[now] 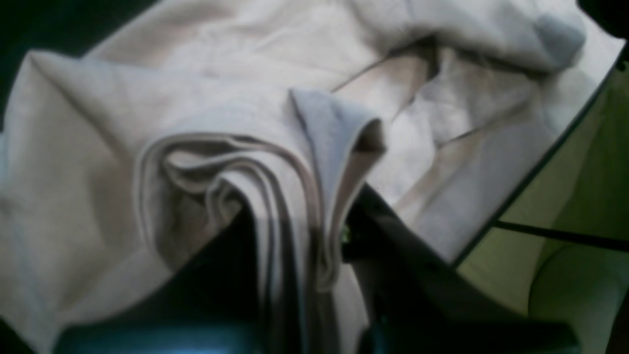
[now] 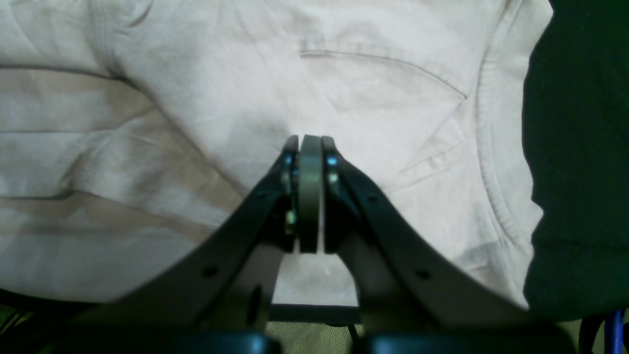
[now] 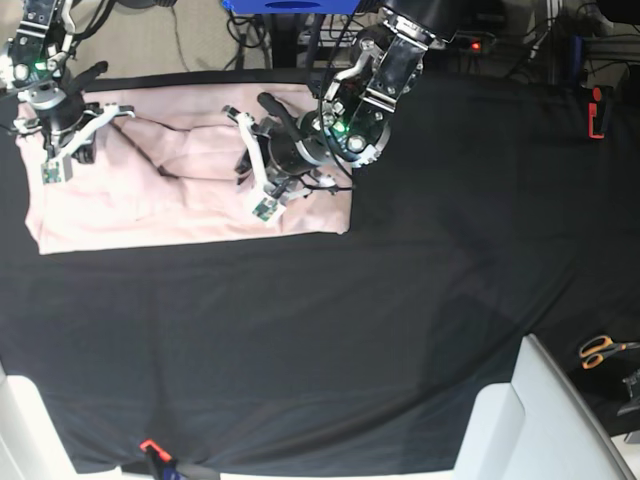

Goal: Fold the T-shirt properly
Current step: 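Drag the held strip end with the left gripper toward the right gripper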

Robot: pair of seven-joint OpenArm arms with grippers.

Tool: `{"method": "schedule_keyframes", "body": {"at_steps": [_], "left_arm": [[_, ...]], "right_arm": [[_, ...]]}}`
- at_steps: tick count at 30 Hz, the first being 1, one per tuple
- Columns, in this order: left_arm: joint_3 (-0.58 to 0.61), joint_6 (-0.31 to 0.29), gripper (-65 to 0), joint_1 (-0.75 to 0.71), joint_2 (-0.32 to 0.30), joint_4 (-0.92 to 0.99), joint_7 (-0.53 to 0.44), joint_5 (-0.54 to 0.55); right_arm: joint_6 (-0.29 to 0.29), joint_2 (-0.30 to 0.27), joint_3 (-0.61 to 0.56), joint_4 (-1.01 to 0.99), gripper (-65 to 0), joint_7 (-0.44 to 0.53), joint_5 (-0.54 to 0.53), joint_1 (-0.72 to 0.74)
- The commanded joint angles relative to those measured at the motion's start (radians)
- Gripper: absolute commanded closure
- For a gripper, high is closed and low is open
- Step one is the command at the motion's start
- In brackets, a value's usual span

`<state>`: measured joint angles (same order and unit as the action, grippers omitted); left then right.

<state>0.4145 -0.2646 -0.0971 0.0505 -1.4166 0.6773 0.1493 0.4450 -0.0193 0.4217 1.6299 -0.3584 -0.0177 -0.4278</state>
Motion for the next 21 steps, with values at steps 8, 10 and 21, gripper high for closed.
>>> {"method": "schedule_keyframes", "body": {"at_steps": [8, 10, 21], "left_arm": [[0.016, -0.003, 0.0, 0.059, 0.022, 0.050, -0.015, 0.014], [0.016, -0.003, 0.0, 0.066, 0.038, 0.055, -0.015, 0.014], [0.160, -0.003, -46.4, 0.152, 0.088, 0.121, -0.015, 0.016]], "right_arm": [[-0.001, -0.009, 0.006, 0.020, -0.2, 0.023, -0.005, 0.001], [-0.001, -0.009, 0.006, 0.020, -0.2, 0.023, -0.005, 0.001], [-0.001, -0.009, 0.001, 0.020, -0.2, 0.023, -0.005, 0.001]]}}
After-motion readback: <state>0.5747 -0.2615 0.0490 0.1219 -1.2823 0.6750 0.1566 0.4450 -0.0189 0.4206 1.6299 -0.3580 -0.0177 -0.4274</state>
